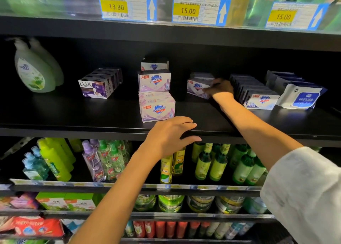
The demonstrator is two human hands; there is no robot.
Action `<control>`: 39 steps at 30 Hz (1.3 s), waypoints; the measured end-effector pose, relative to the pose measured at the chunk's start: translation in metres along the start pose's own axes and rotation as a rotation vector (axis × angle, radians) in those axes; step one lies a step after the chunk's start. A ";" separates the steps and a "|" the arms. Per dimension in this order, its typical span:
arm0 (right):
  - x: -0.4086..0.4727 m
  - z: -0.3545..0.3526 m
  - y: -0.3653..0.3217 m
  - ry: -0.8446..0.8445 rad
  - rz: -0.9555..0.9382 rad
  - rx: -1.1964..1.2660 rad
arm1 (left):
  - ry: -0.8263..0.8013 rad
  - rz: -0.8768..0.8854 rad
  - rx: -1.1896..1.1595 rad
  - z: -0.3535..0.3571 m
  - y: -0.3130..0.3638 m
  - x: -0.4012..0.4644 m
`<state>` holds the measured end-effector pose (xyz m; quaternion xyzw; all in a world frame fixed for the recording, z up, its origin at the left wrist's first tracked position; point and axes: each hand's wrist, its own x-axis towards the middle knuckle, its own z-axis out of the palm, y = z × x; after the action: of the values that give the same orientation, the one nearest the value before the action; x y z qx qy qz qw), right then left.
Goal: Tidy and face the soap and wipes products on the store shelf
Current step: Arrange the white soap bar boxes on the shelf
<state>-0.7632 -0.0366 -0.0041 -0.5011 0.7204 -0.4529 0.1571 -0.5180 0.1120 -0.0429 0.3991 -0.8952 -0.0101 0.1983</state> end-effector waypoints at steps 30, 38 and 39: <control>-0.132 -0.085 0.026 -0.244 0.052 0.901 | 0.186 -0.329 -0.797 -0.011 0.038 0.060; -0.132 -0.086 0.028 -0.280 -0.009 0.848 | 0.098 -0.392 -1.534 0.000 0.028 0.068; -0.132 -0.086 0.028 -0.294 -0.022 0.842 | 0.110 -0.392 -1.543 -0.001 0.027 0.067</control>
<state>-0.7793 0.1225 -0.0101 -0.4604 0.4378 -0.6323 0.4433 -0.5777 0.0821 -0.0142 0.2992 -0.5382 -0.6418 0.4570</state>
